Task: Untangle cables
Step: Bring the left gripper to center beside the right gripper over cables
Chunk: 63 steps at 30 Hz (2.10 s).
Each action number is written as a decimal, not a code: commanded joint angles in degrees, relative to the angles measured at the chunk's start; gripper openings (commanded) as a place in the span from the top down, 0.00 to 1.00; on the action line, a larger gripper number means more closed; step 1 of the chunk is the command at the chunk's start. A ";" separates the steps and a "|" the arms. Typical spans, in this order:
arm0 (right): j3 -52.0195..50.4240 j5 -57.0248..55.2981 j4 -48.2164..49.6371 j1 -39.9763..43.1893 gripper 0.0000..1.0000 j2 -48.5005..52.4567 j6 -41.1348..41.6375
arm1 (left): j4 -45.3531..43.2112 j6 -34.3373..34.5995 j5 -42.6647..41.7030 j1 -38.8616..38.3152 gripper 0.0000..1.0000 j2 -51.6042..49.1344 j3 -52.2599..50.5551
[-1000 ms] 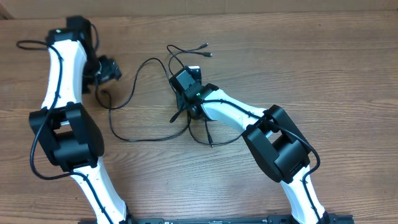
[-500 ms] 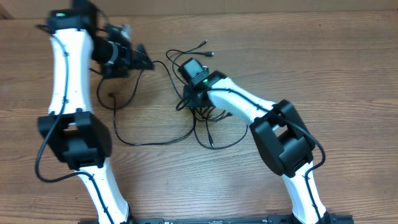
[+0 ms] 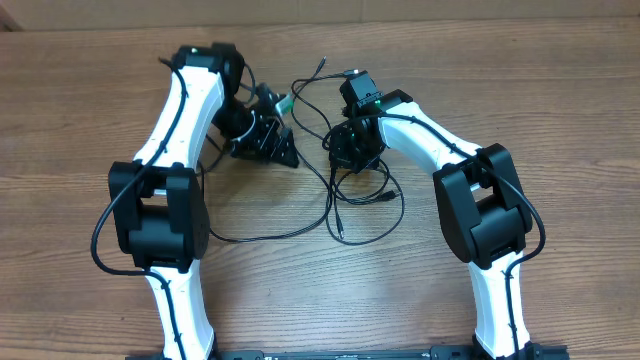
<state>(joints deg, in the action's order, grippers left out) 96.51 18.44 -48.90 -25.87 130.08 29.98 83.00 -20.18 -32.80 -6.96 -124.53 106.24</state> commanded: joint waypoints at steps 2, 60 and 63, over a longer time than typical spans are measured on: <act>-3.43 -4.20 -1.46 -0.04 0.93 5.40 -0.44 | -1.75 -3.67 -3.10 -1.38 0.24 0.02 -7.43; -3.54 -4.22 0.98 -0.26 0.96 5.40 -0.87 | -42.66 13.99 30.91 -24.55 0.96 18.60 -46.45; -3.54 -4.42 0.98 -0.26 0.96 5.40 -0.87 | -39.80 14.29 30.88 -23.41 0.96 18.95 -43.17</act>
<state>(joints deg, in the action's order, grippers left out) 96.14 19.09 -47.62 -25.58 130.10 29.34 41.65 -7.75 -5.45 -31.46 -104.51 60.88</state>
